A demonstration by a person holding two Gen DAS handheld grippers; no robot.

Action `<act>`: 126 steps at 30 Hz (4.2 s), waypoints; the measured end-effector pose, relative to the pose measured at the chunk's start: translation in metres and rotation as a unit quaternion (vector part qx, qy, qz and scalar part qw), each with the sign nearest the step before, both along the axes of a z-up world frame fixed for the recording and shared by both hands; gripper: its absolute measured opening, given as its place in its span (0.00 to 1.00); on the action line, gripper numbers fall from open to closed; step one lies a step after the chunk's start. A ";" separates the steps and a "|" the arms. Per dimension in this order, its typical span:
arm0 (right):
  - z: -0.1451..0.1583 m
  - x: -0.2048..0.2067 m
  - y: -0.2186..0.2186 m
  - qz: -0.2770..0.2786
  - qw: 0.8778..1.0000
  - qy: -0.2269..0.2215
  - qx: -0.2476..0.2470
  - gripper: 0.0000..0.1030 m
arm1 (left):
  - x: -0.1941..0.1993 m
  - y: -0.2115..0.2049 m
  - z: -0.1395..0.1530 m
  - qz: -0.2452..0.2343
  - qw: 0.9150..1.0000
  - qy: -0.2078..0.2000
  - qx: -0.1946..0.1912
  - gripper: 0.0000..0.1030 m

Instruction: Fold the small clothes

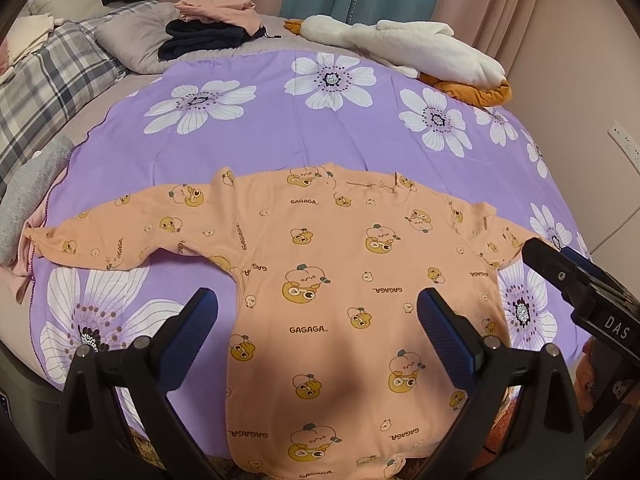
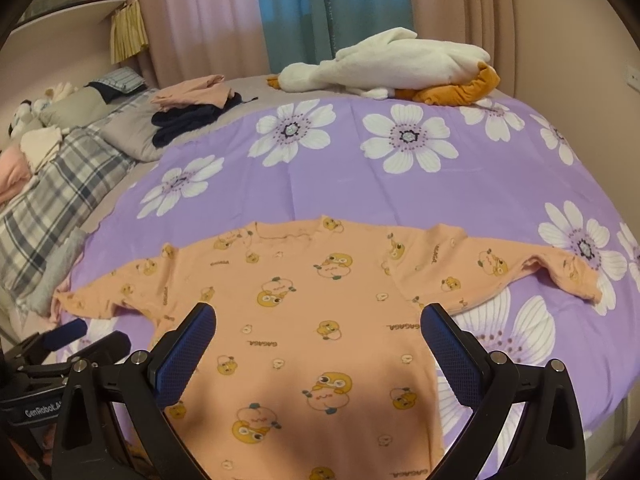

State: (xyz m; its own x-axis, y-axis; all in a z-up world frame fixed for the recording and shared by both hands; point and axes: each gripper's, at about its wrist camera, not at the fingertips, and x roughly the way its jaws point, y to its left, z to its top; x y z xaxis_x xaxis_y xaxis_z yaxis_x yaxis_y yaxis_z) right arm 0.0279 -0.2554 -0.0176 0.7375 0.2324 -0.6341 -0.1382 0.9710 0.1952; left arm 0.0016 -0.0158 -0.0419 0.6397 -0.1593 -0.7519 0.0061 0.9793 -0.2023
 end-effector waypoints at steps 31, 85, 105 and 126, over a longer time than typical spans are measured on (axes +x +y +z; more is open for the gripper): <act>-0.002 0.000 0.002 0.000 1.000 0.003 0.001 0.99 | 0.000 0.000 -0.004 -0.011 1.000 0.008 -0.008 0.97; -0.029 0.014 -0.084 -0.055 0.992 0.046 0.101 0.99 | 0.013 -0.017 -0.022 0.002 0.998 0.047 -0.030 0.94; -0.071 0.019 -0.240 -0.238 0.948 0.086 0.193 0.76 | 0.039 -0.031 -0.070 -0.007 0.993 0.115 -0.034 0.87; -0.163 0.081 -0.360 -0.367 0.854 0.172 0.327 0.11 | 0.060 -0.026 -0.108 -0.009 0.988 0.147 -0.039 0.74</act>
State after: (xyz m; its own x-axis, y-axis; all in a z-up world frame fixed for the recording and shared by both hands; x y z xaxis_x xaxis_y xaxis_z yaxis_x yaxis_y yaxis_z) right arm 0.1090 -0.6157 -0.1802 0.6333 0.1757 -0.7536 0.6345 0.4396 0.6357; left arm 0.0620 -0.0418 -0.1500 0.3923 -0.2341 -0.8895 -0.0471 0.9607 -0.2736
